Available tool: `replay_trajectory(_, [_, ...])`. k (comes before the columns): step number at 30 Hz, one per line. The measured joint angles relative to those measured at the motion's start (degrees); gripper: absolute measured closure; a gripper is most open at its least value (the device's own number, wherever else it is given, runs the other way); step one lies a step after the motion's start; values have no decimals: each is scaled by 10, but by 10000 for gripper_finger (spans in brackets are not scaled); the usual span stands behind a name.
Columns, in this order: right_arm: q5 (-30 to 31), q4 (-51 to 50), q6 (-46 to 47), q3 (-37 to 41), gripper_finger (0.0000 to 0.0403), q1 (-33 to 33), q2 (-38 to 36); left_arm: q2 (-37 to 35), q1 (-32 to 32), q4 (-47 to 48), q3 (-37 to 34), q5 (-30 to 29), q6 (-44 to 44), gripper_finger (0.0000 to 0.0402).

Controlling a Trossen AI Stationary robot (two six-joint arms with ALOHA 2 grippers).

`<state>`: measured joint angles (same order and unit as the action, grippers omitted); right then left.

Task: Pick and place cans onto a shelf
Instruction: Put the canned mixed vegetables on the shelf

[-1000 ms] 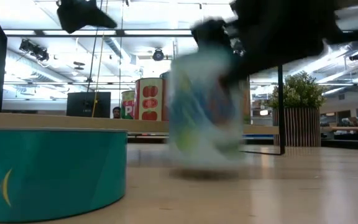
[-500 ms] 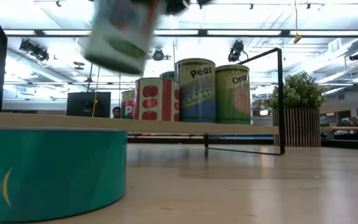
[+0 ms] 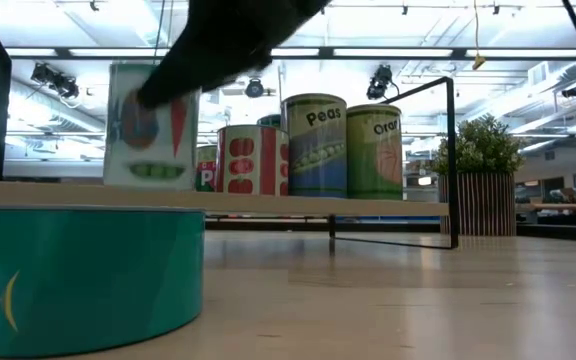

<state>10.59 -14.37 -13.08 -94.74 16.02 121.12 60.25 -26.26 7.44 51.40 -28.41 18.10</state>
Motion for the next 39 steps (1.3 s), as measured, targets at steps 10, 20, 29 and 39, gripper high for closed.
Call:
replay_trajectory(10, [0,-14,9,6,95,-16,-3,1,1,7,0,-4,12,24])
replay_trajectory(20, [11,-40,6,3,51,-16,-8,1,1,7,0,-5,12,24])
replay_trajectory(29, [20,-41,-3,3,49,-9,-14,1,1,14,0,-5,23,24])
replay_trajectory(39, [18,-65,-6,2,48,-7,-27,1,1,19,0,-14,24,24])
